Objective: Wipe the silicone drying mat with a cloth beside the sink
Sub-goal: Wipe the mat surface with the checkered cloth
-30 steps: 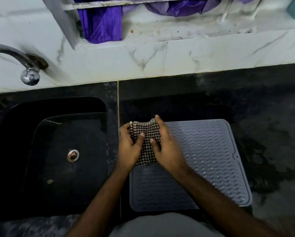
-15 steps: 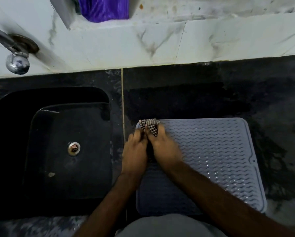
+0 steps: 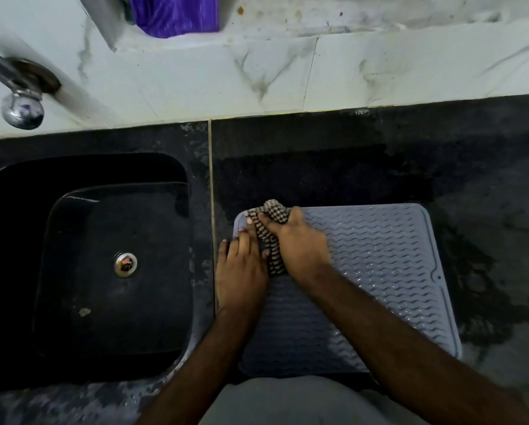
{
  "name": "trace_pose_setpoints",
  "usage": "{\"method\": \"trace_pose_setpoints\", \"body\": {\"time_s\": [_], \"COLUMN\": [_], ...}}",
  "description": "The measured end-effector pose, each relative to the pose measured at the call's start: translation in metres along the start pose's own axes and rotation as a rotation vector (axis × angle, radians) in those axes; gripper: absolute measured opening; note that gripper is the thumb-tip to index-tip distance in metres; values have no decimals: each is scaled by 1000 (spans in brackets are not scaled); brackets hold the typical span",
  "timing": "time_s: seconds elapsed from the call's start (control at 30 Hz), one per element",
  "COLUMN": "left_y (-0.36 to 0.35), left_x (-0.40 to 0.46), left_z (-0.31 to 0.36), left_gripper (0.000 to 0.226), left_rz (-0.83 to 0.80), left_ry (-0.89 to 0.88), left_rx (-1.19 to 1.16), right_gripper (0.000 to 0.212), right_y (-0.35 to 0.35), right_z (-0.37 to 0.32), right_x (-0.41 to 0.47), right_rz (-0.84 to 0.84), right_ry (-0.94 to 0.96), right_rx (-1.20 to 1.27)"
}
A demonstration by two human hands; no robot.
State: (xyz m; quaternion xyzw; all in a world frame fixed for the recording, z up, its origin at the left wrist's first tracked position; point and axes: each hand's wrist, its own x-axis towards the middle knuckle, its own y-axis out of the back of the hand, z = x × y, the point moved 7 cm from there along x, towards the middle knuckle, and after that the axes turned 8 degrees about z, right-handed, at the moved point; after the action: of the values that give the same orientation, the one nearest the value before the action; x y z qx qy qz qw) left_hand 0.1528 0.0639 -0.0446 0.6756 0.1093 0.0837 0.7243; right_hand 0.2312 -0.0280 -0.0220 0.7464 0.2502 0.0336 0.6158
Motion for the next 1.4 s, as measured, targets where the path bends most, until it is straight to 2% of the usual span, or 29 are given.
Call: {"method": "trace_pose_setpoints", "body": {"time_s": [0.17, 0.3, 0.47, 0.57, 0.63, 0.7, 0.77, 0.9, 1.1, 1.27, 1.4], "left_y": [0, 6, 9, 13, 6, -5, -14, -16, -15, -14, -10], "left_x": [0, 2, 5, 11, 13, 10, 7, 4, 18, 18, 20], "left_z": [4, 8, 21, 40, 72, 104, 118, 118, 128, 128, 131], "left_gripper": [70, 72, 81, 93, 96, 107, 120, 138, 127, 131, 132], "left_rz": [-103, -108, -155, -91, -47, -95, -113, -108, -315, -361, -376], "left_ry": [35, 63, 78, 79, -102, -219, -193, -107, -78, -25, -12], "left_rx": [22, 45, 86, 3, -156, -312, -321, -315, -86, -105, -107], "right_gripper": [51, 53, 50, 46, 46, 34, 25, 35, 33, 44, 43], "right_y": [13, 26, 23, 17, 14, 15, 21, 26, 30, 47, 58], "right_z": [42, 89, 96, 96, 98, 100, 101, 119, 176, 212, 235], "right_x": [-7, -21, -20, -17, -15, -13, -12, -16, -21, -32, -41], "right_rz": [76, 93, 93, 121, 113, 116, 123, 133, 162, 168, 191], "right_ry": [-64, -121, -110, -117, -105, -106, -106, -54, -96, -61, -110], "right_rx": [-102, -166, -158, -141, -131, -107, -75, -63, -3, -136, -218]}}
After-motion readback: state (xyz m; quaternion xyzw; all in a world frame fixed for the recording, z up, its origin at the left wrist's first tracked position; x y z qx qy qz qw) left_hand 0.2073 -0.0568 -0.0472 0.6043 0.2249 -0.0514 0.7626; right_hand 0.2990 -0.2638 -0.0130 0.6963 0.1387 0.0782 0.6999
